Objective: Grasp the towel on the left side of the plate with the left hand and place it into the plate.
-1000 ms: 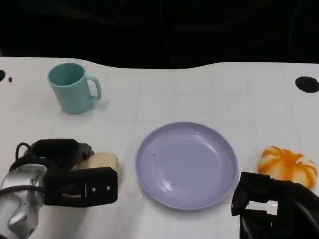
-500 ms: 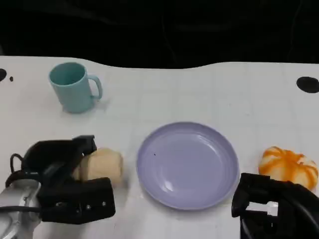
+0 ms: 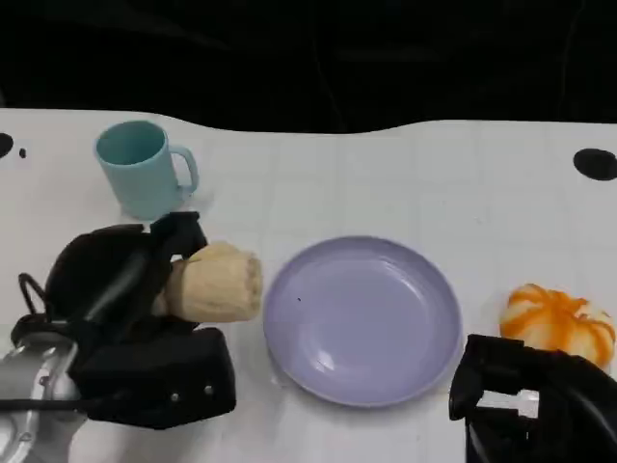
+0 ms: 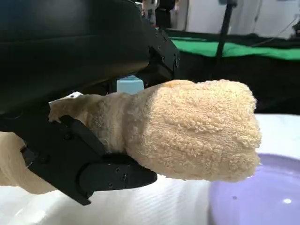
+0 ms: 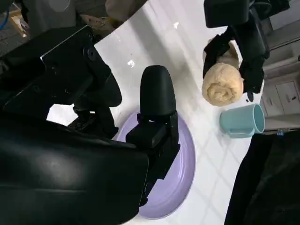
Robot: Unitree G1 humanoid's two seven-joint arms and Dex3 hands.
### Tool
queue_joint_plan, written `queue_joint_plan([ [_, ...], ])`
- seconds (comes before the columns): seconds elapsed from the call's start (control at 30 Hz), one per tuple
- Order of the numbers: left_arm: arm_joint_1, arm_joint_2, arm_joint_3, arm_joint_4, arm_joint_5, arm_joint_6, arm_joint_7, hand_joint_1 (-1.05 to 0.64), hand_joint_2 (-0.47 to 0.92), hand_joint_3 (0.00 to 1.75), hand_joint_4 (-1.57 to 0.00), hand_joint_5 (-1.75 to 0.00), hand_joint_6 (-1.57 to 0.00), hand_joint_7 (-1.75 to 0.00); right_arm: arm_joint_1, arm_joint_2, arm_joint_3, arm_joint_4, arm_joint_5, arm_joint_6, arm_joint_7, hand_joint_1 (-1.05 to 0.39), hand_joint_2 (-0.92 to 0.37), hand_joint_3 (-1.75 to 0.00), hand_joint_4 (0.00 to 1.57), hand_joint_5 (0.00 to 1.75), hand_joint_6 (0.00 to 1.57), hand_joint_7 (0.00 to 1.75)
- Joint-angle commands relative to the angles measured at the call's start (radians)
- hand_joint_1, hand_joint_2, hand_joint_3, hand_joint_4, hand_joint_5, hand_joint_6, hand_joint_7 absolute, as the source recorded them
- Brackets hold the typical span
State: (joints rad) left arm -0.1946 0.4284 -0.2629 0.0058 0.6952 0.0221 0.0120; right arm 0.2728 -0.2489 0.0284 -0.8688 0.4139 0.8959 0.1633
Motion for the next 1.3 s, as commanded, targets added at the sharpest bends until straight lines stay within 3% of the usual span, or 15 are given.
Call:
queue_joint_plan([
  [0.03,-0.038,-0.038,-0.012,-0.066,0.0,0.048,-0.065,-0.22,0.51,1.1,-0.88,-1.75,-0.67,-1.75,-0.001,-0.016,-0.011,-0.007,0.006,0.002,0.004,0.03,-0.47,-1.43,0.81,1.75,0.69,1.59],
  [0.5,-0.181,-0.233,-0.151,-0.056,0.038,0.157,-0.17,-0.23,0.46,1.11,-0.91,-1.75,-0.71,-1.75,0.006,-0.016,-0.013,-0.022,0.012,0.012,0.002,0.03,-0.46,-1.44,0.81,1.75,0.69,1.59],
  [0.63,-0.215,-0.266,-0.181,-0.024,0.042,0.182,-0.193,-0.22,0.47,1.02,-0.89,-1.75,-0.7,-1.75,0.004,-0.009,-0.011,-0.028,0.014,0.019,-0.006,0.04,-0.46,-1.45,0.81,1.75,0.69,1.59],
  [0.97,-0.266,-0.312,-0.235,0.075,0.05,0.198,-0.207,-0.22,0.54,1.06,-0.88,-1.75,-0.7,-1.72,-0.004,-0.003,0.001,-0.029,0.012,0.024,-0.011,0.03,-0.45,-1.45,0.82,1.75,0.7,1.59],
  [1.03,-0.273,-0.311,-0.236,0.086,0.035,0.208,-0.236,-0.23,0.55,1.0,-0.83,-1.75,-0.74,-1.4,-0.003,-0.006,0.005,-0.029,0.009,0.016,-0.008,0.03,-0.45,-1.46,0.82,1.75,0.7,1.59],
  [1.1,-0.281,-0.307,-0.24,0.087,0.029,0.222,-0.275,-0.25,0.67,0.77,-0.73,-1.73,-0.78,-0.82,-0.002,-0.006,0.007,-0.029,0.008,0.014,-0.008,0.03,-0.45,-1.46,0.82,1.75,0.69,1.6],
  [1.13,-0.289,-0.296,-0.246,0.088,0.024,0.223,-0.313,-0.26,0.7,0.71,-0.72,-1.72,-0.8,-0.7,-0.002,-0.001,0.007,-0.03,0.009,0.017,-0.011,0.03,-0.45,-1.46,0.82,1.75,0.69,1.6],
  [1.17,-0.297,-0.283,-0.253,0.089,0.023,0.221,-0.349,-0.3,0.79,0.5,-0.6,-1.5,-0.7,-0.48,-0.001,0.002,0.007,-0.03,0.01,0.018,-0.014,0.04,-0.45,-1.46,0.82,1.75,0.7,1.6],
  [1.2,-0.303,-0.275,-0.258,0.089,0.022,0.22,-0.374,-0.36,0.87,0.35,-0.48,-1.15,-0.61,-0.26,-0.001,0.005,0.008,-0.03,0.01,0.018,-0.016,0.04,-0.45,-1.46,0.82,1.75,0.7,1.6],
  [1.23,-0.311,-0.265,-0.265,0.086,0.023,0.229,-0.414,-0.38,0.89,0.3,-0.45,-1.02,-0.59,-0.18,-0.002,0.008,0.008,-0.029,0.011,0.02,-0.017,0.04,-0.46,-1.46,0.82,1.75,0.7,1.6],
  [1.3,-0.317,-0.256,-0.27,0.08,0.024,0.242,-0.456,-0.62,0.92,0.23,-0.31,-0.49,-0.32,-0.04,-0.004,0.01,0.008,-0.028,0.012,0.023,-0.019,0.04,-0.46,-1.46,0.82,1.75,0.7,1.6],
])
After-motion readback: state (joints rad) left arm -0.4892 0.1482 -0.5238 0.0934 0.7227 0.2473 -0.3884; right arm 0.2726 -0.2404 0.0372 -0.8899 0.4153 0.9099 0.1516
